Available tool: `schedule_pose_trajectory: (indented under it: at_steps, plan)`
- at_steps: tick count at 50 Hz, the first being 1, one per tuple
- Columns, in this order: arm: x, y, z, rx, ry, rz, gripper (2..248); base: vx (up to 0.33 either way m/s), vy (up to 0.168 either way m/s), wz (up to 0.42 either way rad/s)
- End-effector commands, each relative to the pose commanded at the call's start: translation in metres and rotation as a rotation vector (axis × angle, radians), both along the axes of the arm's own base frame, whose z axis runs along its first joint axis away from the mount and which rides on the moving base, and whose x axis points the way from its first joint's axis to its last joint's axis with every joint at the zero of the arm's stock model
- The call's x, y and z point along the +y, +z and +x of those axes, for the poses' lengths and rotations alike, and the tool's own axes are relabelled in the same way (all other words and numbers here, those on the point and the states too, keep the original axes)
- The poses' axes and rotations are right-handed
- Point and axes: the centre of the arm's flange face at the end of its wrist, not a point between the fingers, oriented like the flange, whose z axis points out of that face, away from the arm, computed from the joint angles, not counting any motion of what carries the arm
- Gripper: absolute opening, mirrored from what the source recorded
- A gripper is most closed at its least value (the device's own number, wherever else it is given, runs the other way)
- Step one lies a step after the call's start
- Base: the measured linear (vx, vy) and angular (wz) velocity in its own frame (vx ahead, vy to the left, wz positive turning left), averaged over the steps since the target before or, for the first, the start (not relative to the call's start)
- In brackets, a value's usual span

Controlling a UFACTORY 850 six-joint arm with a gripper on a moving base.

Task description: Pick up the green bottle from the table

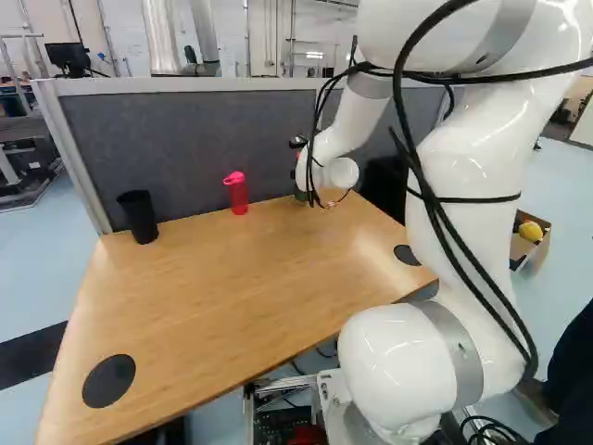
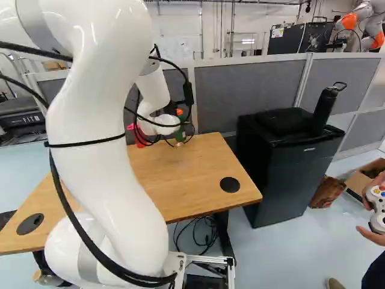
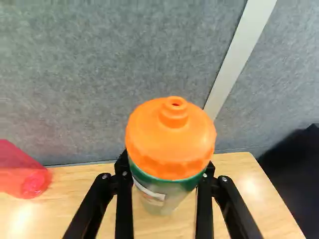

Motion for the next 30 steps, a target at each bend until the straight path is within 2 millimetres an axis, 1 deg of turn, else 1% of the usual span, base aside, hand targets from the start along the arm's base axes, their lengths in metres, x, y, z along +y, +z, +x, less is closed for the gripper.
schedule_pose_trajectory:
  at_steps: [11,30]
  plan:
    - [0.006,0.014,-0.024,-0.016,0.014,0.0,113,0.0,0.0,0.0]
    - [0.011,0.035,-0.066,-0.05,0.029,0.002,113,0.0,0.0,0.0]
